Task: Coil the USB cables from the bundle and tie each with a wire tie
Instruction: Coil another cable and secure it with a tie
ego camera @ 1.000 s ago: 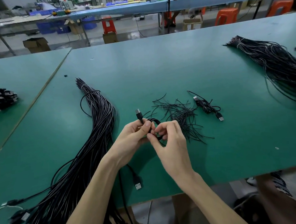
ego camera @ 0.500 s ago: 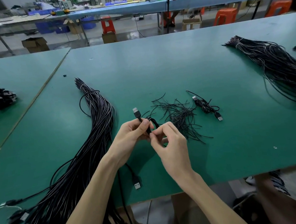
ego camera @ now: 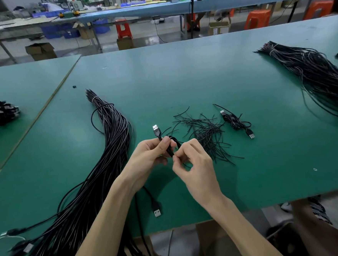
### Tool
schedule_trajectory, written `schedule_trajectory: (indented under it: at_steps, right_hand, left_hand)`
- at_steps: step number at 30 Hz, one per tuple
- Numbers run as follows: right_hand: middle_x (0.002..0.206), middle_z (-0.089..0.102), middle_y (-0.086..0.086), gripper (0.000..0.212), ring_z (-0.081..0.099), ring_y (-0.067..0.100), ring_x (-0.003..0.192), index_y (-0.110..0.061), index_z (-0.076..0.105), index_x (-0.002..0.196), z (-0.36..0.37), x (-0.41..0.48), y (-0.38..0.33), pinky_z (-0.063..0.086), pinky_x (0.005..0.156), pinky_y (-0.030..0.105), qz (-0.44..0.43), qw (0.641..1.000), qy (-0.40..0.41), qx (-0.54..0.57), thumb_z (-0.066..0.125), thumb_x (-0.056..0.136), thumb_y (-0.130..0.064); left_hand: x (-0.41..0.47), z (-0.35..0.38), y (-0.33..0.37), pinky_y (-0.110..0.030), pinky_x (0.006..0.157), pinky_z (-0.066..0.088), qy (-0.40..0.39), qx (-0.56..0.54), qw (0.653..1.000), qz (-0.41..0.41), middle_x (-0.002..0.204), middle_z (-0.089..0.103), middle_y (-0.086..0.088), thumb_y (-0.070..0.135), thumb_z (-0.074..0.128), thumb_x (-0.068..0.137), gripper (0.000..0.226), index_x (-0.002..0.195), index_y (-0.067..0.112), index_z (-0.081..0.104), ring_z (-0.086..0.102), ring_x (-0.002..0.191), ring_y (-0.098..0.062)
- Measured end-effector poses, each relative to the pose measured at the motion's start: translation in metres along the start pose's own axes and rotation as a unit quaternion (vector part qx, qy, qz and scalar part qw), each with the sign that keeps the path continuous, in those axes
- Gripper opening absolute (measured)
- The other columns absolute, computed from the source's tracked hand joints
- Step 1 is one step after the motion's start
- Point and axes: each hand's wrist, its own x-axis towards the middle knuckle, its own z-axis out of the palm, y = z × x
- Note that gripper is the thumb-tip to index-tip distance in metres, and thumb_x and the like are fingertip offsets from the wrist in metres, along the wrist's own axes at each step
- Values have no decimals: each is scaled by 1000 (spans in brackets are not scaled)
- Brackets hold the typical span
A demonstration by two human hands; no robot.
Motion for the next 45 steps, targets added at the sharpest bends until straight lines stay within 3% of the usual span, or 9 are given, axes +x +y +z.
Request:
schedule_trajectory:
  at_steps: [7, 9, 12, 16, 23, 28, 33, 38, 45]
  right_hand:
    - [92, 50, -5, 19, 55, 9, 80, -11, 59, 83, -2, 1, 0, 42, 74, 11, 9, 1000, 2, 23, 70, 88, 4]
    - [93, 50, -4, 18, 56, 12, 83, -11, 59, 85, -2, 1, 1, 44, 75, 15, 11, 999, 0, 34, 70, 89, 3]
    - [96, 51, -5, 17, 59, 10, 94, -12, 58, 88, -3, 0, 1, 52, 81, 26, 7, 998, -7, 56, 68, 93, 1]
    - [99, 51, -4, 14, 61, 14, 108, -10, 57, 90, -3, -2, 0, 57, 87, 40, 2, 997, -22, 79, 66, 95, 0]
    - [97, 53, -3, 10, 67, 24, 92, -10, 57, 89, -3, 0, 0, 58, 81, 48, 23, 994, -24, 103, 65, 94, -5]
    - [95, 53, -9, 14, 63, 19, 89, -11, 57, 88, -2, 0, -1, 57, 81, 46, 27, 995, -35, 89, 65, 93, -2]
    - [95, 53, -5, 16, 63, 22, 91, -15, 56, 86, -3, 0, 0, 57, 83, 46, 55, 993, -50, 89, 65, 92, -5]
    - [92, 53, -5, 17, 58, 15, 84, -16, 57, 86, -3, 1, 2, 55, 79, 37, 69, 995, -47, 62, 67, 92, -4]
    - [102, 55, -10, 6, 59, 7, 93, -19, 66, 99, -4, 1, 1, 47, 83, 14, 76, 996, -40, 19, 71, 96, -22]
  left_hand:
    - [-1, 1, 2, -20, 63, 47, -10, -42, 999, 0, 112, 73, -1, 37, 60, 99, 27, 84, 20, 74, 61, 86, -15]
    - [-1, 1, 3, -20, 65, 47, -31, -38, 999, 13, 131, 70, -6, 34, 57, 102, 28, 83, 19, 70, 64, 92, -18]
    - [0, 1, 3, -22, 69, 52, -47, -53, 997, 31, 130, 69, -16, 32, 61, 100, 26, 83, 16, 73, 69, 89, -17]
    - [3, -2, 0, -27, 70, 60, -17, -83, 996, 28, 111, 76, -18, 25, 69, 92, 39, 107, -11, 65, 75, 81, -23]
    - [2, -2, -1, -30, 79, 58, -52, -78, 995, 20, 125, 69, -19, 21, 60, 98, 40, 133, 1, 65, 65, 98, -33]
    - [2, -2, -2, -23, 75, 52, -60, -59, 996, 20, 115, 71, -8, 24, 54, 103, 38, 131, 1, 66, 64, 91, -14]
    - [4, -4, -5, -30, 85, 55, -64, -25, 998, 13, 136, 66, -6, 28, 51, 104, 39, 128, 0, 63, 63, 115, -24]
    - [3, -1, -5, -30, 82, 57, -67, -2, 998, 15, 109, 73, -12, 21, 46, 106, 41, 128, -13, 55, 71, 99, -24]
    - [5, 4, -6, -32, 84, 58, -2, 23, 999, 44, 105, 74, -11, 24, 48, 101, 41, 121, -11, 55, 70, 95, -24]
